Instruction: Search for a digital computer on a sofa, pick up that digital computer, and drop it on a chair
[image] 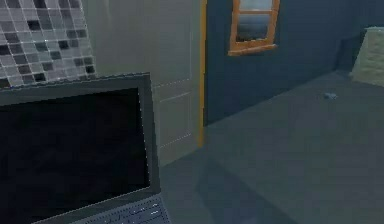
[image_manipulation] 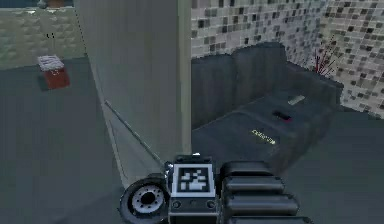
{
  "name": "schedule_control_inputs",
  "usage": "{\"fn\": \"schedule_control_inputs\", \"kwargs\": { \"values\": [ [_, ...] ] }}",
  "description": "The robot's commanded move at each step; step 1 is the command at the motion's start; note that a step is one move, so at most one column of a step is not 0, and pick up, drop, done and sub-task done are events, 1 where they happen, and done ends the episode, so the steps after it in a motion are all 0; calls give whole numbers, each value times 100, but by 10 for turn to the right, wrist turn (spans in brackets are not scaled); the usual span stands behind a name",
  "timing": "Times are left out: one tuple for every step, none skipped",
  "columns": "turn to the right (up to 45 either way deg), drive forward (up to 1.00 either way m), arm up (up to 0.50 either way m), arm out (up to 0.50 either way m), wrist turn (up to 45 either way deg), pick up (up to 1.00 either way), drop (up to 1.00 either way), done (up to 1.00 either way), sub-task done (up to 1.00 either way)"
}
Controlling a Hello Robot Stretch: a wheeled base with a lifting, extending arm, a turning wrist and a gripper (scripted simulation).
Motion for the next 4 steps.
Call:
{"fn": "schedule_control_inputs", "kwargs": {
  "values": [
    [450, 0, 0, 0, 0, 0, 0, 0, 0],
    [450, 0, 0, 0, 0, 0, 0, 0, 0],
    [450, 0, 0, 0, 0, 0, 0, 0, 0],
    [180, 0, 0, 0, 0, 0, 0, 0, 0]
  ]
}}
